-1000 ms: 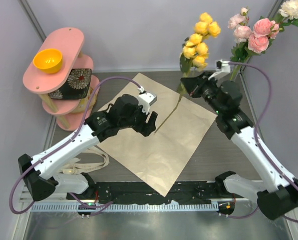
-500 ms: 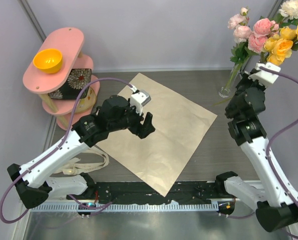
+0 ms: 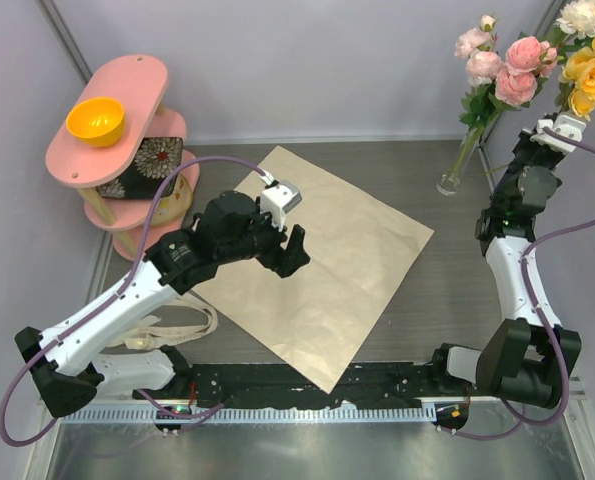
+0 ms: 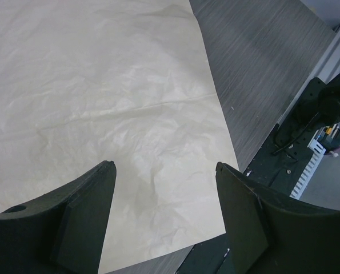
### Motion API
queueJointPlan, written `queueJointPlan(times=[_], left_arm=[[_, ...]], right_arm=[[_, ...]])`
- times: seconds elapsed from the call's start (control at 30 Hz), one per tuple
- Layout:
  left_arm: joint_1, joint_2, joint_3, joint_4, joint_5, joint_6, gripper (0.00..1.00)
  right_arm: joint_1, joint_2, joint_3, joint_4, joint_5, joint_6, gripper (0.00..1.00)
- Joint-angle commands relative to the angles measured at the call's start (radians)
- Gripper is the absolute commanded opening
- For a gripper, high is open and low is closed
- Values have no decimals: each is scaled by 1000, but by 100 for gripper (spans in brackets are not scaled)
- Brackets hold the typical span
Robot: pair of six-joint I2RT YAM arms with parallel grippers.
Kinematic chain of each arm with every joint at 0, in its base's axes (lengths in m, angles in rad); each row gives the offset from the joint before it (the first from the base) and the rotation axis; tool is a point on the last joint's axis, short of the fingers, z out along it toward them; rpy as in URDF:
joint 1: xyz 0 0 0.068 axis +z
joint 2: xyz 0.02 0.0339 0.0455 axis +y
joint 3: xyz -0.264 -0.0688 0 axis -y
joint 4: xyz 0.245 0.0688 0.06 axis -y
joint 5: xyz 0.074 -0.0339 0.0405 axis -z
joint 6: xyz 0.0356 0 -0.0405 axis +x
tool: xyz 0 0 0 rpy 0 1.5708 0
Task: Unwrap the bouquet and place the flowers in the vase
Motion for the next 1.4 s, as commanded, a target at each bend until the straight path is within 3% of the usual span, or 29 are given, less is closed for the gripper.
queueJointPlan(times=[0.0,0.2,0.33,0.47,0.77,1.0,1.37], left_arm=[[0,-2,-11,43,-6,13,75],[4,-2,-48,87,-12,22,74],[18,-10,-80,132,-24,26,74],[29,-7,-106,174,-26,24,74],[93,21,-140,236,43,15,74],[130,58,-160,267,86,16,73],[207,119,-165,303,135,-14,73]], right_arm=[[-51,30,55,286,-287,9,1],[-114,82,60,406,-549,29,1],[-156,121,60,507,-688,127,1],[-168,145,63,639,-823,188,1],[-168,196,89,763,-1072,274,1],[-165,230,112,791,-1237,235,1],[-165,306,271,641,-1387,72,1]])
